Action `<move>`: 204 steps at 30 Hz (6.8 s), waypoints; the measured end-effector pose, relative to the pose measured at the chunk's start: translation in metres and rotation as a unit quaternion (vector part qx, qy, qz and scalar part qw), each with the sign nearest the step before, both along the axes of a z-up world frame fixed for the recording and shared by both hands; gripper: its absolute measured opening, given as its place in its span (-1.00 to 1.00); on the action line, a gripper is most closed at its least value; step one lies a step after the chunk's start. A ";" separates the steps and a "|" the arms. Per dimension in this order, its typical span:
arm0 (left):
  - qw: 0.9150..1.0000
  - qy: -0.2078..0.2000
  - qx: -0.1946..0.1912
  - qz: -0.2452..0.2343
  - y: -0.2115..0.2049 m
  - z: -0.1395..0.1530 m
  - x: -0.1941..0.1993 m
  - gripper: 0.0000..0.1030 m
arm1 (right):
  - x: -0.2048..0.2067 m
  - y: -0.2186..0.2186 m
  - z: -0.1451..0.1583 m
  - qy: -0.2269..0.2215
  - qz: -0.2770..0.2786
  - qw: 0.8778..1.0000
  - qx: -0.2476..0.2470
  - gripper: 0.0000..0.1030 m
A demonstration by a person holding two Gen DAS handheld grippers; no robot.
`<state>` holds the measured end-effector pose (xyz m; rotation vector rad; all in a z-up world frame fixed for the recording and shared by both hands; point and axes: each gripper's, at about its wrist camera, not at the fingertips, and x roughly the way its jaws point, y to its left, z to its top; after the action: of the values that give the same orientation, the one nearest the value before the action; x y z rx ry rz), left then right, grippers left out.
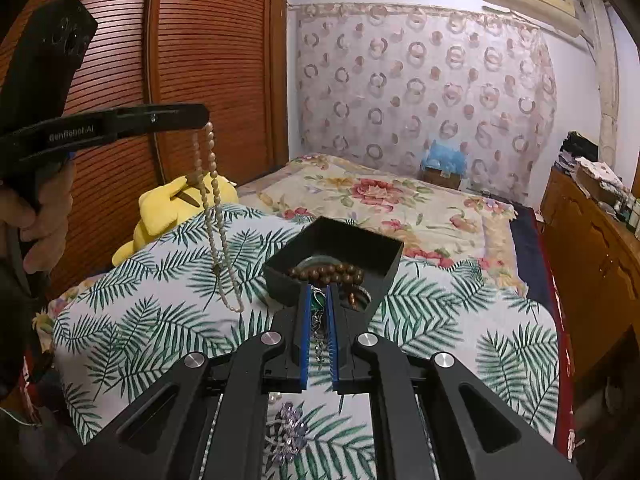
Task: Organize jewelry
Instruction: 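Lift a pearl necklace with the left tool while the right tool holds the silver piece, then lower the silver piece with the right tool into the black box while the left tool lowers the pearls in, then withdraw both open tools from the box toward the remaining jewelry, then close the left tool on the pearl necklace beside the purple-stone hair comb, then lift the pearl necklace with the left tool while the right tool grasps the purple-stone hair comb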
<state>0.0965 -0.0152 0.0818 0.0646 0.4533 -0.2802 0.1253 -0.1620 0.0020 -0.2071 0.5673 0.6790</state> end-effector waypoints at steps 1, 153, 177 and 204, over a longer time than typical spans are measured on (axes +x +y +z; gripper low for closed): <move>1.000 -0.003 -0.001 0.000 0.000 0.004 0.003 -0.92 | 0.003 0.001 0.001 0.000 0.001 1.000 0.001 -0.83; 0.987 0.150 0.048 -0.027 -0.029 -0.140 -0.028 -1.00 | -0.067 -0.047 -0.112 0.099 -0.071 0.992 -0.006 0.14; 0.974 0.222 0.057 0.003 -0.019 -0.181 0.006 -0.67 | -0.065 -0.047 -0.112 0.102 -0.072 0.992 -0.008 0.14; 0.993 0.114 0.009 -0.033 -0.025 -0.098 -0.020 -0.87 | -0.061 -0.027 -0.101 0.100 -0.040 0.994 -0.017 0.14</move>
<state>0.0765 -0.0404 -0.0165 0.0645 0.6806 -0.3500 0.0648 -0.1891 -0.0985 -0.1491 0.7756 0.6164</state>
